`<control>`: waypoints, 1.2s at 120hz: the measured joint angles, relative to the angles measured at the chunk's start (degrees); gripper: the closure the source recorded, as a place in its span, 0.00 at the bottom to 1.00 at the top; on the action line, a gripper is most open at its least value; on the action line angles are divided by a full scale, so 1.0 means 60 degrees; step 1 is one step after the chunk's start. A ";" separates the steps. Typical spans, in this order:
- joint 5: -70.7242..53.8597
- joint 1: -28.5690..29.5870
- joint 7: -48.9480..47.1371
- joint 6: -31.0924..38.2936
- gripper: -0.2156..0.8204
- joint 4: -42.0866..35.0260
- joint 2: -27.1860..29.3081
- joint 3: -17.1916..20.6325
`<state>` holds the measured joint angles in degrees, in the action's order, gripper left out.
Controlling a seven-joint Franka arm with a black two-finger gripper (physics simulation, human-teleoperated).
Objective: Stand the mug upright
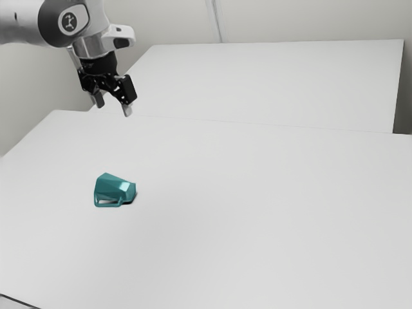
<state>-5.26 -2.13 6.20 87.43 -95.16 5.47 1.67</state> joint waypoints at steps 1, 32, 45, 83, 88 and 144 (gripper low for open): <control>0.0000 0.0000 0.0000 0.0029 0.21 -0.0028 0.0015 0.0000; 0.0149 0.1034 -0.0015 0.0720 0.21 -0.0607 0.0172 0.0004; 0.0703 0.2322 0.0017 0.0857 0.21 -0.0685 -0.0075 0.0162; 0.2606 0.5193 0.0586 0.1080 0.21 -0.0834 -0.0803 0.1123; 0.2877 0.5384 0.0763 0.1134 0.21 -0.1034 -0.0869 0.1125; 0.5344 0.7834 0.4180 0.2106 0.21 -0.2853 -0.1999 0.0983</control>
<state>26.80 44.88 31.28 100.07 -112.28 -6.52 7.57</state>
